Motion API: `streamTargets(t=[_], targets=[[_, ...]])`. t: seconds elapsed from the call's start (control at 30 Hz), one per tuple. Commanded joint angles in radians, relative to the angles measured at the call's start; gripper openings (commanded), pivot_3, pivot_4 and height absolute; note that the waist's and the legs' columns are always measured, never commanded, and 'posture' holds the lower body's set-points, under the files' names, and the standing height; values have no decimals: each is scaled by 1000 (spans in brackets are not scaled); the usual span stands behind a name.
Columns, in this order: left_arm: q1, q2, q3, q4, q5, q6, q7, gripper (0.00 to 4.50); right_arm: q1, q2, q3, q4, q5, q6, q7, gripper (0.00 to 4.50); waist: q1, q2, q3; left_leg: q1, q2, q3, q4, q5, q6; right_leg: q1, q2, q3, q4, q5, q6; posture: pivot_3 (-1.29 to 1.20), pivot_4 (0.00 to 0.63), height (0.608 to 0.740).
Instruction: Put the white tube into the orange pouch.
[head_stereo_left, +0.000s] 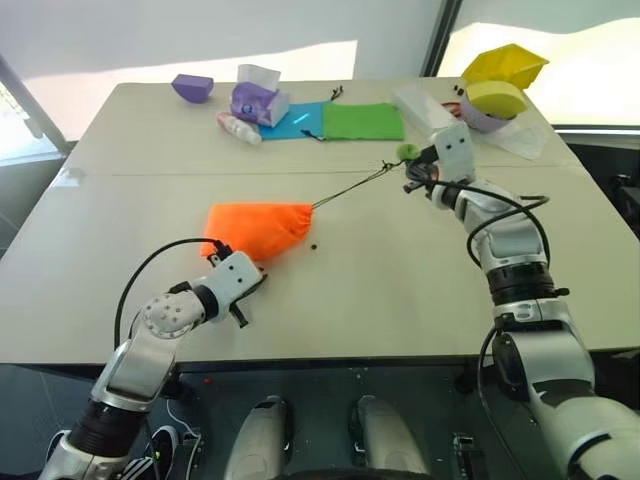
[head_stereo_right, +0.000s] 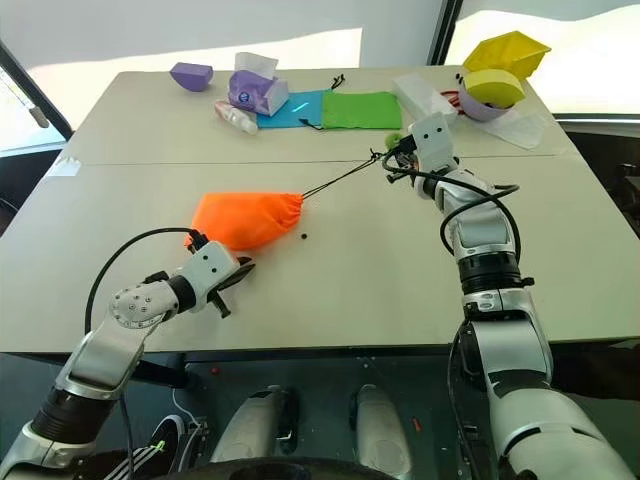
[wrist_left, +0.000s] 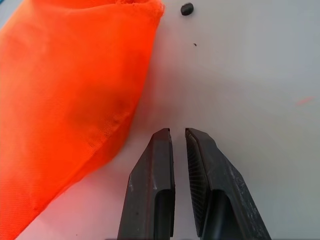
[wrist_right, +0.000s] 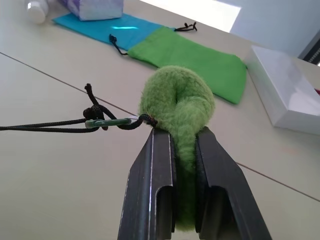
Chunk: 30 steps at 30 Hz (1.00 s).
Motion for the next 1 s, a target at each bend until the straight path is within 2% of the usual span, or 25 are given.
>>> streamTargets(t=[0.03, 0.2, 0.27, 0.4, 0.53, 0.57, 0.67, 0.8, 0.9, 1.0], targets=[[-45, -20, 26, -11, -16, -29, 19, 532, 16, 17, 21, -124, 26, -11, 66, 0, 1, 0, 0, 0, 0, 0, 0, 0, 0, 0, 0, 0, 0, 0, 0, 0, 150, 740], [-71, -66, 95, -41, -122, -28, 10, 532, 99, -17, 58, -296, 92, 24, 245, 0, 1, 0, 0, -1, 0, 0, 0, 0, 0, 0, 0, 0, -1, 0, 1, 0, 150, 740], [-80, -66, 128, -37, -154, -46, 1, 532, 120, -39, 40, -389, 167, 68, 331, 0, 2, 0, 0, -2, 0, 0, 0, 0, 0, -1, 0, 0, -1, 1, 1, 0, 150, 740], [-107, -43, 154, -12, -172, -60, -10, 532, 150, -99, -54, -589, 470, 289, 516, 0, 2, 0, 0, -3, 0, -1, 0, 0, 0, -2, 0, -1, -1, 1, 1, 0, 150, 740], [-150, -66, 147, 10, -183, -95, -2, 532, 151, -162, -173, -699, 836, 588, 595, 0, 4, 0, 1, -3, 0, -1, 1, 0, 0, -1, -1, -1, -2, -1, -2, 0, 150, 740], [-160, -68, 137, 17, -183, -108, -12, 532, 161, -168, -169, -724, 864, 618, 592, 0, 5, 0, 0, -4, 0, -1, 1, 0, 0, -2, -2, -1, -2, -1, -2, 0, 150, 740], [-174, -53, 110, 38, -172, -178, -56, 532, 198, -157, -119, -764, 804, 586, 540, 0, 4, 0, 0, -7, 0, -1, 1, 0, 0, -4, -2, -1, -2, -1, -2, 0, 150, 740], [-174, -62, 126, 47, -243, -189, -115, 532, 258, -171, -11, -780, 652, 489, 511, 0, 2, 0, 0, -9, 0, -1, 0, 0, 0, -6, -2, -1, -4, -1, -3, 0, 150, 740], [-172, -69, 131, 43, -324, -178, -177, 1387, 273, -147, -14, -778, 651, 473, 486, 0, 3, 0, 0, -14, 0, -1, 2, 0, 0, -12, -2, -1, -2, -1, -2, 0, 150, 740], [-180, -67, 139, 47, -331, -188, -176, 2820, 267, -141, -12, -752, 620, 440, 467, 0, 3, 0, 0, -15, 0, -1, 2, 0, 0, -13, -2, -1, -1, 0, 0, 0, 150, 740]])
